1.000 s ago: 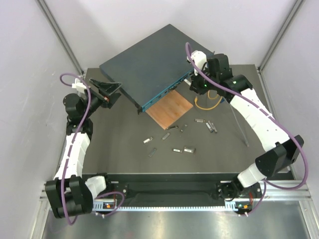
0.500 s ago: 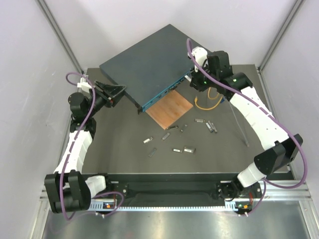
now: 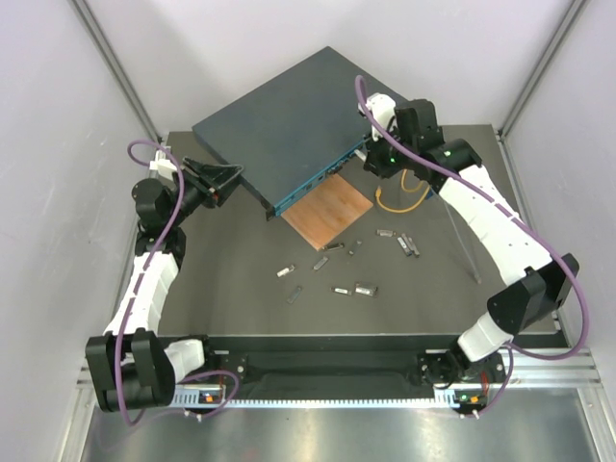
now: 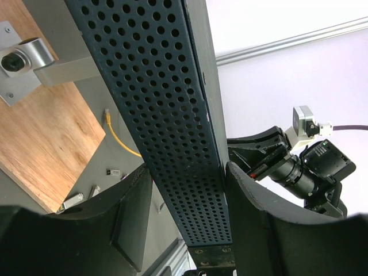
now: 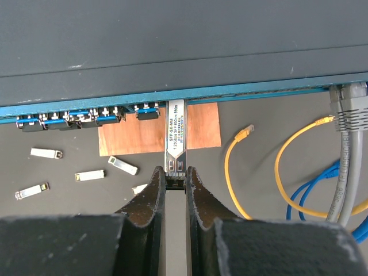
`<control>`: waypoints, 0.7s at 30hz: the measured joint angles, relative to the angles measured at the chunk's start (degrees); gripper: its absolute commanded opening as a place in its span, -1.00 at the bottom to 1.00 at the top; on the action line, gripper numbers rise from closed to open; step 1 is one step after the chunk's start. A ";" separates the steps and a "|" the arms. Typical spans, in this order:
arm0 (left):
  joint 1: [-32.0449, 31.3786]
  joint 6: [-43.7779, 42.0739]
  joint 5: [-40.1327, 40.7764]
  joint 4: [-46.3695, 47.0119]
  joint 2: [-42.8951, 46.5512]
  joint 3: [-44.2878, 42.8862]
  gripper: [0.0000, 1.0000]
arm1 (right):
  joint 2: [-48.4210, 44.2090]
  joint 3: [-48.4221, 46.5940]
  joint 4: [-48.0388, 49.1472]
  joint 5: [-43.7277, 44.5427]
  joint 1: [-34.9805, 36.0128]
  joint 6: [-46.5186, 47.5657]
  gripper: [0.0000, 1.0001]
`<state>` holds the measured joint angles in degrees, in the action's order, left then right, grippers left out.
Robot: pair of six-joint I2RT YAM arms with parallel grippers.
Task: Insert the plug into the switch port
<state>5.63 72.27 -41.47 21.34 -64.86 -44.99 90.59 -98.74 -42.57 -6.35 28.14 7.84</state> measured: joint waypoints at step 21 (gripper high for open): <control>0.00 -0.20 -0.02 -0.02 0.00 0.00 -0.80 | 0.02 0.00 0.02 -0.17 0.04 -0.59 -1.00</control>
<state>5.63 72.07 -41.50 21.32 -64.86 -44.99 90.61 -98.74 -42.54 -6.52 28.18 7.25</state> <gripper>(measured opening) 0.548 0.082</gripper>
